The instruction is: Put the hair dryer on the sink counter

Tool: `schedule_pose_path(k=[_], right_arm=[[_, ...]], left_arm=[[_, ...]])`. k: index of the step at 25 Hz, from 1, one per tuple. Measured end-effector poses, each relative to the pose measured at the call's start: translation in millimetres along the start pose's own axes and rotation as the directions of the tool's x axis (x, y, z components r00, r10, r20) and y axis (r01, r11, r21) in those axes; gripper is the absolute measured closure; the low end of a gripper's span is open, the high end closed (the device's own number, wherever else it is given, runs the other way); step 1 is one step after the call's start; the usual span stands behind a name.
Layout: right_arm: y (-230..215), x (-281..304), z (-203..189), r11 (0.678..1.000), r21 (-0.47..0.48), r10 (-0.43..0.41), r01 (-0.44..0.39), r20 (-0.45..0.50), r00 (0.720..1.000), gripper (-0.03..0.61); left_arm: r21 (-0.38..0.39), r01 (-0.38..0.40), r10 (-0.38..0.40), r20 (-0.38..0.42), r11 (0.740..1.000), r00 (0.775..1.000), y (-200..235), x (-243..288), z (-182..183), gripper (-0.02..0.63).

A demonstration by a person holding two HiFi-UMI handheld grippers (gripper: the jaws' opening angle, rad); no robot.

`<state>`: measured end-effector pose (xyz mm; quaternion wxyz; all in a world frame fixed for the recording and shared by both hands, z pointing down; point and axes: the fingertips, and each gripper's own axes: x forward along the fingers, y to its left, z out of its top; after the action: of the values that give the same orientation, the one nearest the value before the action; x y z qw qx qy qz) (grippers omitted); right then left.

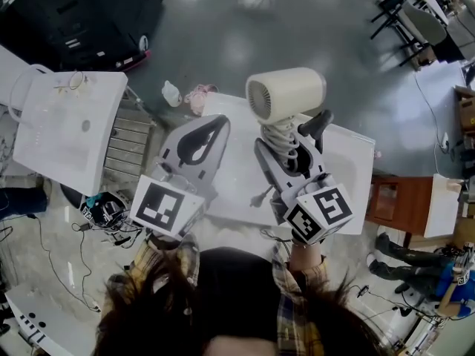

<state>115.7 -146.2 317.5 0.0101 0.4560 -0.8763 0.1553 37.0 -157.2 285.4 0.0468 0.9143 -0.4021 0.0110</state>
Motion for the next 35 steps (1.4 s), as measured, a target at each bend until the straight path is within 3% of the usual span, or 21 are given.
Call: schedule_pose_path(k=[9, 18, 27, 35], right_arm=[[-2, 14, 3, 0.999, -0.016, 0.036, -0.037, -0.037, 0.999, 0.353], [-11, 45, -10, 0.994, -0.065, 0.077, -0.086, -0.139, 0.987, 0.353], [-24, 83, -42, 0.986, -0.09, 0.113, -0.14, -0.26, 0.959, 0.353], [-40, 110, -77, 0.977, -0.117, 0.125, -0.181, -0.377, 0.918, 0.353]], left_arm=[[0.001, -0.018, 0.018, 0.014, 1.0, 1.0, 11, 8, 3, 0.595], [-0.032, -0.072, 0.072, -0.011, 0.997, 0.997, 36, 14, -12, 0.595], [-0.068, -0.102, 0.098, -0.07, 0.992, 0.993, 54, 20, -39, 0.595], [-0.101, -0.124, 0.112, -0.118, 0.987, 0.987, 66, 31, -63, 0.595]])
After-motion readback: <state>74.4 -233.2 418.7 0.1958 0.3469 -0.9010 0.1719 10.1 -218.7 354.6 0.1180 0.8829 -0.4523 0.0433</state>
